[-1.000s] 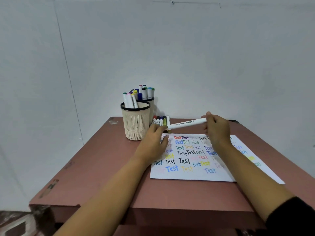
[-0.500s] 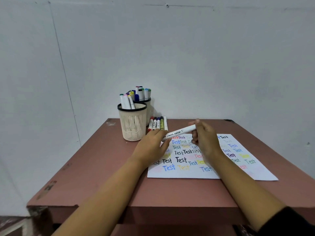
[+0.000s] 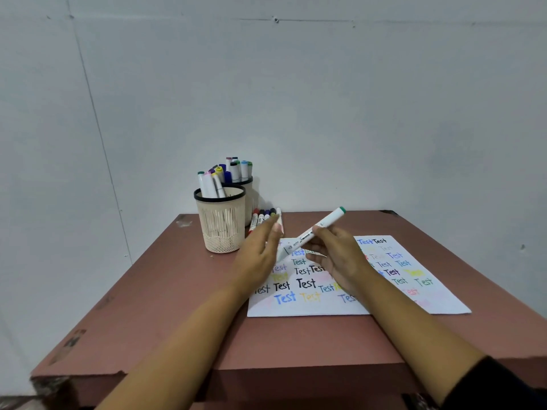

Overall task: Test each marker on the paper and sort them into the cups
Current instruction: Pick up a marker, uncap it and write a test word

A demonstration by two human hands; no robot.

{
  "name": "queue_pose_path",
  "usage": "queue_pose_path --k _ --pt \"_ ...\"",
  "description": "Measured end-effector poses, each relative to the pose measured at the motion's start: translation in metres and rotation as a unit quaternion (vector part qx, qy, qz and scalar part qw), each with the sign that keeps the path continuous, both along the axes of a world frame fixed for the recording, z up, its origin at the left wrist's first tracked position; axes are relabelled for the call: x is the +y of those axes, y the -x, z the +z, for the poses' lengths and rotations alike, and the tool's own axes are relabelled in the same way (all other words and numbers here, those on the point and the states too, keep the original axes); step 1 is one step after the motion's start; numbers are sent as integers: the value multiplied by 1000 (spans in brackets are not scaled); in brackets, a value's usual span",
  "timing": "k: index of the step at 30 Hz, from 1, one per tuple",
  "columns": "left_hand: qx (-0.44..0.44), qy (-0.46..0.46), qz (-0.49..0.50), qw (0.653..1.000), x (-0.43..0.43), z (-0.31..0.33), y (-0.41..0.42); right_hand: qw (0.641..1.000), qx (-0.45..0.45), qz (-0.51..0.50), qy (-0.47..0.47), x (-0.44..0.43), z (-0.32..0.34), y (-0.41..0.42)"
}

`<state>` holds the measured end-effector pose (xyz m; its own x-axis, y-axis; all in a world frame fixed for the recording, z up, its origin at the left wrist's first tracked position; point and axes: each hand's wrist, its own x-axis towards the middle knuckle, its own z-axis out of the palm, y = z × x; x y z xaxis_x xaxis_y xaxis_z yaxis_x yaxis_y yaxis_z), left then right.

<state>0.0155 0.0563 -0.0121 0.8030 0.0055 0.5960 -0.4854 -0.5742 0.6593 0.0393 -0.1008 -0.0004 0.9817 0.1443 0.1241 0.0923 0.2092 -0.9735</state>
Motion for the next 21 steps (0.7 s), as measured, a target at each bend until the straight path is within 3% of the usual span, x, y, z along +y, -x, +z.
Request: queue_pose_path --k 4,9,14,21 --pt "-60 -59 64 994 10 -5 -9 998 33 42 -13 -1 3 5" --pt "-86 -131 -15 988 9 -7 -6 993 45 97 39 -1 6 12" --pt "-113 -216 -17 970 15 -11 -10 986 81 128 67 -6 3 9" --pt "-60 -222 -5 973 11 -9 -7 973 100 195 -74 -8 8 10"
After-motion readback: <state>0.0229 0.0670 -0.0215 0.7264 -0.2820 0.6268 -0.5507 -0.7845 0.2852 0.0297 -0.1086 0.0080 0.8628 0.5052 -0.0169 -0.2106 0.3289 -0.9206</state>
